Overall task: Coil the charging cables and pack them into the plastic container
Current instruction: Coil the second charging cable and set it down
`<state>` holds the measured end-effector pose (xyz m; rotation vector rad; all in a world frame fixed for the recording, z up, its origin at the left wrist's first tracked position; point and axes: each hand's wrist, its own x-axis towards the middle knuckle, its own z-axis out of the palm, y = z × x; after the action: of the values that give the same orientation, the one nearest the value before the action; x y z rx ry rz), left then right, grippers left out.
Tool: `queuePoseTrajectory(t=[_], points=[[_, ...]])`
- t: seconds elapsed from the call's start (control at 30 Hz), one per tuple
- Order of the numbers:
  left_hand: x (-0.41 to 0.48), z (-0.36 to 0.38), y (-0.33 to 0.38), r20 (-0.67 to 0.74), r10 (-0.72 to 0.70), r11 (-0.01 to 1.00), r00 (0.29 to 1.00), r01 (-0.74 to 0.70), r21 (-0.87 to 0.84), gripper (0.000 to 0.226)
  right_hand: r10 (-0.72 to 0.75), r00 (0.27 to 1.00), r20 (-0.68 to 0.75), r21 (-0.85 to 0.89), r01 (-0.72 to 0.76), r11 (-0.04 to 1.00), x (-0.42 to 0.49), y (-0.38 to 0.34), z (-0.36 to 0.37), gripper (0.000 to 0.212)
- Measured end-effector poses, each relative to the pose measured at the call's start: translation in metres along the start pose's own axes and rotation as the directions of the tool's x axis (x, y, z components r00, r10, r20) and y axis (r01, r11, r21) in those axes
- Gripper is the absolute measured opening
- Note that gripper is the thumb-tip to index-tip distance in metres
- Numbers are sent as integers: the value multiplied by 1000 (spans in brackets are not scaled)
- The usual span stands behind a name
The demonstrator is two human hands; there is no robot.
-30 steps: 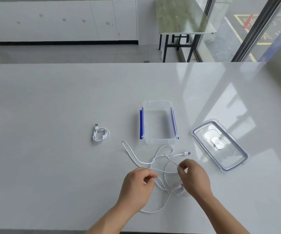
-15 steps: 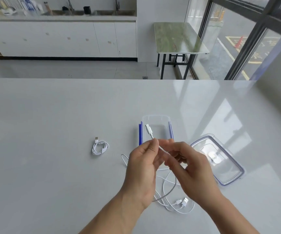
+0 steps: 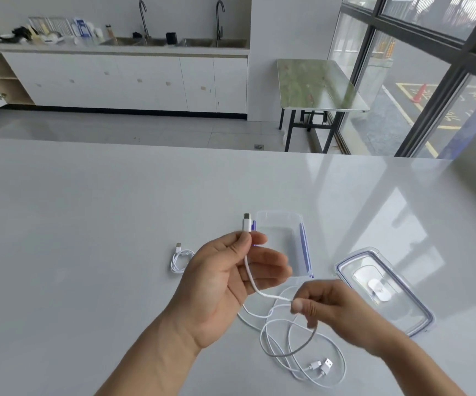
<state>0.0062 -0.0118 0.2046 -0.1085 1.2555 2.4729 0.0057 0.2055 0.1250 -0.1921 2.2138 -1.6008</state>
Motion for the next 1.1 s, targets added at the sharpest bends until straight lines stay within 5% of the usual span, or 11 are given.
queuePoseTrajectory(t=[0.1, 0.2, 0.3, 0.37, 0.47, 0.6, 0.73, 0.9, 1.0, 1.1], points=[[-1, -6, -3, 55, -88, 965, 995, 71, 252, 23, 9, 996, -90, -127, -20, 992, 19, -28, -15, 26], [1, -4, -7, 36, -177, 773, 984, 116, 623, 25, -36, 993, -115, -140, 20, 990, 35, -75, -17, 25], [6, -5, -9, -65, -99, 543, 993, 109, 833, 25, -130, 977, -170, -400, 53, 915, 36, -115, -3, 28], [9, -7, -10, -120, 3, 535, 993, 100, 839, 27, -236, 934, -267, -583, 39, 812, 26, -130, 8, 29], [10, -12, -9, -197, 62, 756, 978, 83, 649, 29, -318, 878, -358, -592, 50, 805, 9, -125, 22, 20], [8, -6, -11, -182, -51, 984, 982, 81, 160, 25, -409, 816, -408, -502, 173, 847, 3, -88, 48, 13], [3, 2, -6, -99, -106, 979, 989, 87, -186, 32, -457, 790, -408, -437, 271, 858, -1, -69, 63, 19], [7, 5, 8, -75, -38, 934, 996, 9, -358, 24, -496, 749, -439, -406, 327, 854, -6, -45, 57, 12], [9, 2, 20, -34, -4, 906, 999, -11, -424, 42, -388, 880, -275, -311, 301, 902, -6, -26, 49, 8], [9, 0, 22, 50, -25, 917, 998, 42, -396, 64, -125, 990, -60, -335, 98, 937, 12, -12, 29, 14]])
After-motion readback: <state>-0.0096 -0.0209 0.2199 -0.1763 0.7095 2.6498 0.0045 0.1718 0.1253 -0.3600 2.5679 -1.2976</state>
